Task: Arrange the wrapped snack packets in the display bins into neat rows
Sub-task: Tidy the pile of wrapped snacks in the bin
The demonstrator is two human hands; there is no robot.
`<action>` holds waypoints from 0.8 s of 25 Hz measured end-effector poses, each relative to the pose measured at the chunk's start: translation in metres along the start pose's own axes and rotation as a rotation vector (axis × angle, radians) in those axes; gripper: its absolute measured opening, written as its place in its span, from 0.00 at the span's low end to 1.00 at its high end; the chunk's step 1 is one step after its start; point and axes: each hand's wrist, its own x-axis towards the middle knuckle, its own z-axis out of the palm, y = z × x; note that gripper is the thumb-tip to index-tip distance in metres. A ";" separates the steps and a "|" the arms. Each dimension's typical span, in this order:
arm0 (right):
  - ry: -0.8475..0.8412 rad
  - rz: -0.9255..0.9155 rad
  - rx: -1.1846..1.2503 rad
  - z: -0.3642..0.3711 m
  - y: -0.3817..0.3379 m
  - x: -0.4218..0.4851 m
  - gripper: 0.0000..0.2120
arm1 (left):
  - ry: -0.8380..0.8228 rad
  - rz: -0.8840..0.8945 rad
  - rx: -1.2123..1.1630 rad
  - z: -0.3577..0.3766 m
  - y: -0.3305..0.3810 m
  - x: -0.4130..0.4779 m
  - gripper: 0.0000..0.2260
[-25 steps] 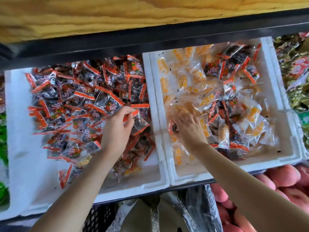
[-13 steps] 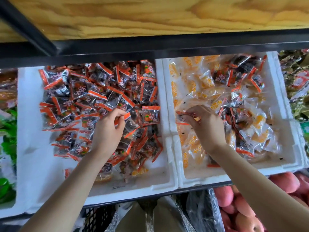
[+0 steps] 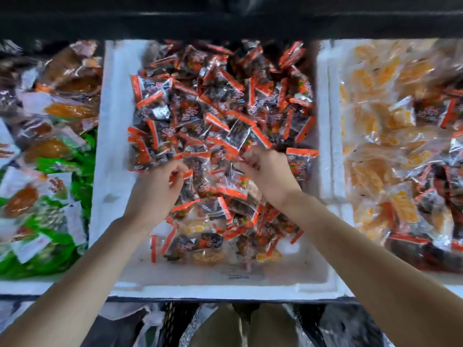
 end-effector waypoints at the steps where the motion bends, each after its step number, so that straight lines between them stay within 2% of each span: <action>1: 0.038 0.001 0.042 0.007 -0.004 0.008 0.09 | 0.040 0.015 0.027 -0.001 -0.006 0.003 0.08; 3: 0.139 -0.034 0.076 0.018 -0.007 0.012 0.15 | 0.120 0.084 0.106 -0.002 -0.014 0.007 0.10; 5: 0.189 -0.075 -0.044 0.025 0.002 0.001 0.14 | 0.107 0.171 0.093 0.003 -0.012 0.001 0.10; 7: 0.112 -0.048 -0.198 0.031 0.019 -0.019 0.15 | -0.011 0.221 0.032 0.015 -0.012 -0.015 0.09; 10: 0.020 0.011 -0.274 0.034 0.037 -0.037 0.20 | -0.230 0.221 0.008 0.032 -0.019 -0.044 0.12; 13: 0.004 0.014 -0.383 0.037 0.036 -0.032 0.22 | -0.304 0.259 0.052 0.044 -0.029 -0.059 0.13; 17: 0.026 0.107 -0.229 0.030 0.030 -0.035 0.22 | -0.329 0.226 0.098 0.044 -0.032 -0.059 0.11; 20: 0.089 0.082 -0.151 0.009 0.032 -0.055 0.16 | -0.266 0.168 -0.119 0.034 -0.033 -0.056 0.11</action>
